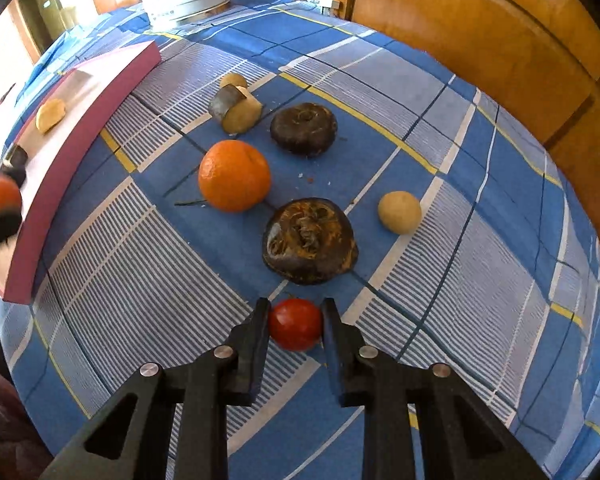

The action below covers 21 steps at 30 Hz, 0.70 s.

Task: Organize fruits
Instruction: 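Lower the orange into the tray and open the left tool while the right tool grasps the tomato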

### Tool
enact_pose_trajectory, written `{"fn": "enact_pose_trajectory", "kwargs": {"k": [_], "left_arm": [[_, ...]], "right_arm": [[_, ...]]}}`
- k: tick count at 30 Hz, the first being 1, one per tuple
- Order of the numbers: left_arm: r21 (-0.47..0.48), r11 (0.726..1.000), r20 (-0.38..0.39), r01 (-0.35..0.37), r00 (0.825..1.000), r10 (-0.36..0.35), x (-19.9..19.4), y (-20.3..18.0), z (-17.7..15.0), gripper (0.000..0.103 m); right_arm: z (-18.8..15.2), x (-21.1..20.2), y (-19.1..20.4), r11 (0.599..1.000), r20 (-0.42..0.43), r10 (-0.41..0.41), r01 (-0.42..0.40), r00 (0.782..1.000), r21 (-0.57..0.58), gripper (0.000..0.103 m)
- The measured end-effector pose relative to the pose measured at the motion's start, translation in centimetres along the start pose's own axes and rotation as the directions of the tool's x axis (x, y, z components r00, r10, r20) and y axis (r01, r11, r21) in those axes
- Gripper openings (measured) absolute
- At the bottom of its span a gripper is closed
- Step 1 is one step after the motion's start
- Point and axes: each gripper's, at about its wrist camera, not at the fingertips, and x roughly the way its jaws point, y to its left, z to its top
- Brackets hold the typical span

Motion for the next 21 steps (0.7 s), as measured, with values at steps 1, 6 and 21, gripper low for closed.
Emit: {"fn": "enact_pose_trajectory", "kwargs": {"k": [1,6,21], "left_arm": [[-0.011,1.000,0.008,-0.012,1.000,0.012,-0.3,0.5,0.0,0.039],[-0.079,0.993,0.027,-0.084,0.996,0.087,-1.3,3.6,-0.3,0.039],[-0.384,0.904,0.049,-0.187,0.974,0.222,-3.2,14.9,-0.2,0.039]], "right_arm": [[-0.1,-0.2,0.4,1.000,0.006,-0.015,0.015,1.000,-0.010,0.025],[-0.3,-1.1,2.0,0.998,0.036,-0.054,0.055,0.998,-0.032,0.025],[-0.4,-0.7,1.8,0.996,0.022,-0.071,0.072,0.997,-0.047,0.025]]}}
